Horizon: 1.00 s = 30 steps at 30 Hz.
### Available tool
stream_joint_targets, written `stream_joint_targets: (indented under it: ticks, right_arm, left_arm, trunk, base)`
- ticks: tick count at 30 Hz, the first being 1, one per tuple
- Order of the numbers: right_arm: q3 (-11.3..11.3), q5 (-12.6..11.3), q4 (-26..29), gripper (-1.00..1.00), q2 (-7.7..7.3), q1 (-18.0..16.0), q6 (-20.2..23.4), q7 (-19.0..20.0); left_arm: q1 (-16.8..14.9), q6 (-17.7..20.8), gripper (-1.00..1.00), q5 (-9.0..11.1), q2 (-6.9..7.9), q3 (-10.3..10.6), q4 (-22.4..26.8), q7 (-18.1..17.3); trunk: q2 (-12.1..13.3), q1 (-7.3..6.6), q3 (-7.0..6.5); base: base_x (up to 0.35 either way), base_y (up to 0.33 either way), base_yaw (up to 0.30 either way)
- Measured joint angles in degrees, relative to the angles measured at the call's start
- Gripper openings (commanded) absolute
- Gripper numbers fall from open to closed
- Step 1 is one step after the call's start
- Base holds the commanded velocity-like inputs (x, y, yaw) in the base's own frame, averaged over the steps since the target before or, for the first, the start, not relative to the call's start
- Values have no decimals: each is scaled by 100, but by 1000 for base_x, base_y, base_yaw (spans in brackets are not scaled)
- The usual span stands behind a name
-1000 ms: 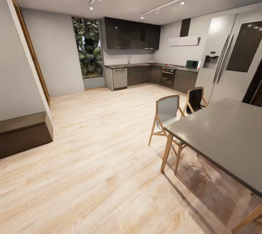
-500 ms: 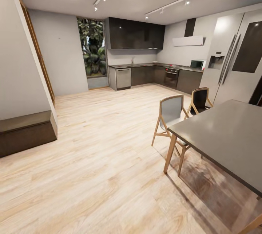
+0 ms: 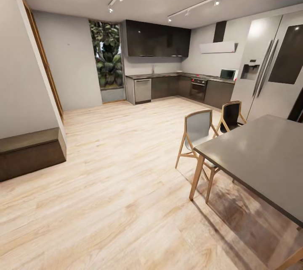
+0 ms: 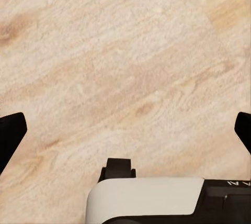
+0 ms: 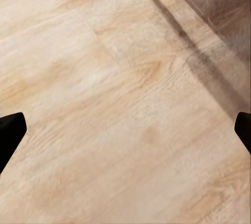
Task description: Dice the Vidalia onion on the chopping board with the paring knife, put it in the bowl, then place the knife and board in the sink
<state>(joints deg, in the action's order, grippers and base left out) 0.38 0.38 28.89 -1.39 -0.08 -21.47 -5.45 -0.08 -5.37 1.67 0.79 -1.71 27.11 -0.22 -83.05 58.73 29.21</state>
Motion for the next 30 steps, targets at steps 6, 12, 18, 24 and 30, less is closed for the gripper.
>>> stream_joint_targets:
  ticks: [6, 12, 18, 24, 30]
  right_arm:
    - [14, 0, -41, 100, 36, 0, -194, -6]
    - [9, 1, -50, 100, 34, 0, -228, -12]
    - [9, 1, -57, 100, 30, 0, -231, -13]
    - [9, 1, -56, 100, 11, 0, -231, -14]
    - [9, 1, -51, 100, -7, 0, -255, -16]
  left_arm:
    - [0, -20, 100, 4, 16, -19, -35, 6]
    - [0, -28, 100, 0, 10, -269, -49, -5]
    - [0, -31, 100, 0, 3, -299, -56, -9]
    - [0, -31, 100, 0, -11, -305, -116, -9]
    - [0, -34, 100, 0, -24, -306, -204, -9]
  trunk:
    - [0, -1, 0]
    - [0, -1, 0]
    - [0, -3, 0]
    - [0, -3, 8]
    - [0, -3, 12]
  base:
    - [35, 173, 130]
    - [103, 266, 248]
    - [183, 235, 254]
    - [259, 159, 235]
    - [311, 26, 56]
